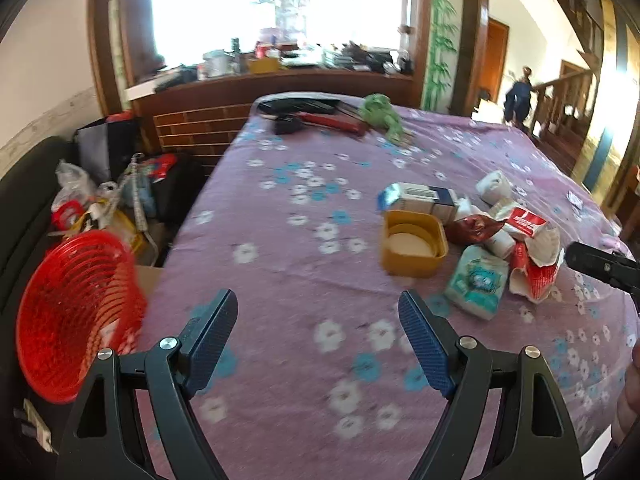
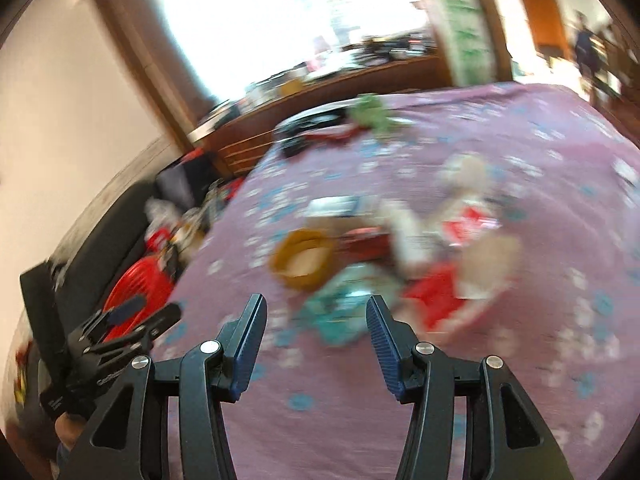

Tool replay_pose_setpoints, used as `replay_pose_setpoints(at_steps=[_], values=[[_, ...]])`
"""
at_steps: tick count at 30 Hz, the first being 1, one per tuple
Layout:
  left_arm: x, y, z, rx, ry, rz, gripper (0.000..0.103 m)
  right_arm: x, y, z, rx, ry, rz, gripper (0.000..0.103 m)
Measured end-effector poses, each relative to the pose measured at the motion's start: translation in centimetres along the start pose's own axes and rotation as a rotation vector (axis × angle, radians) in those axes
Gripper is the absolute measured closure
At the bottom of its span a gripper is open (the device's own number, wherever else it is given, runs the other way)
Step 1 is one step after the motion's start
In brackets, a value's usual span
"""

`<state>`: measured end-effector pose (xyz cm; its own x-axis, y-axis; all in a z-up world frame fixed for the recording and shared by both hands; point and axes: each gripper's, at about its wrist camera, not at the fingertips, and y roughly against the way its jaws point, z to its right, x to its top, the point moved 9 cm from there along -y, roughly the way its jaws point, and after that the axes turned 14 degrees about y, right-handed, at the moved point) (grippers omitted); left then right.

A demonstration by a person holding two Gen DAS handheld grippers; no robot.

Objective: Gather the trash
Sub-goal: 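Move both grippers back over the table, then grasp the yellow container rim with the left gripper while the right grasps the red packet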

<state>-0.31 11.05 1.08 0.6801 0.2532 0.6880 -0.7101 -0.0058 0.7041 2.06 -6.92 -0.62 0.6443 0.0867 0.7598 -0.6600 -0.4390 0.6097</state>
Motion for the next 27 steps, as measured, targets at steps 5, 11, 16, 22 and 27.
replay_pose_setpoints(at_steps=[5,11,16,22,27], values=[[1.2,-3.5,2.7,-0.031,0.007,-0.092,0.022,-0.9,1.5,5.2,-0.033,-0.114,0.014,0.047],[1.5,-9.0,4.6,0.004,-0.004,-0.203,0.044,-1.5,2.4,8.1,-0.042,-0.183,0.019,0.047],[1.0,-11.8,5.2,0.005,0.005,-0.267,0.065,-2.1,1.9,9.7,-0.035,-0.241,0.0,0.047],[0.6,-12.4,6.5,-0.023,-0.013,-0.268,0.084,-2.4,-0.9,9.4,-0.019,-0.257,-0.067,0.052],[0.6,-12.0,6.5,-0.002,-0.032,-0.235,0.096,-3.0,-3.4,9.1,-0.035,-0.256,-0.125,0.061]])
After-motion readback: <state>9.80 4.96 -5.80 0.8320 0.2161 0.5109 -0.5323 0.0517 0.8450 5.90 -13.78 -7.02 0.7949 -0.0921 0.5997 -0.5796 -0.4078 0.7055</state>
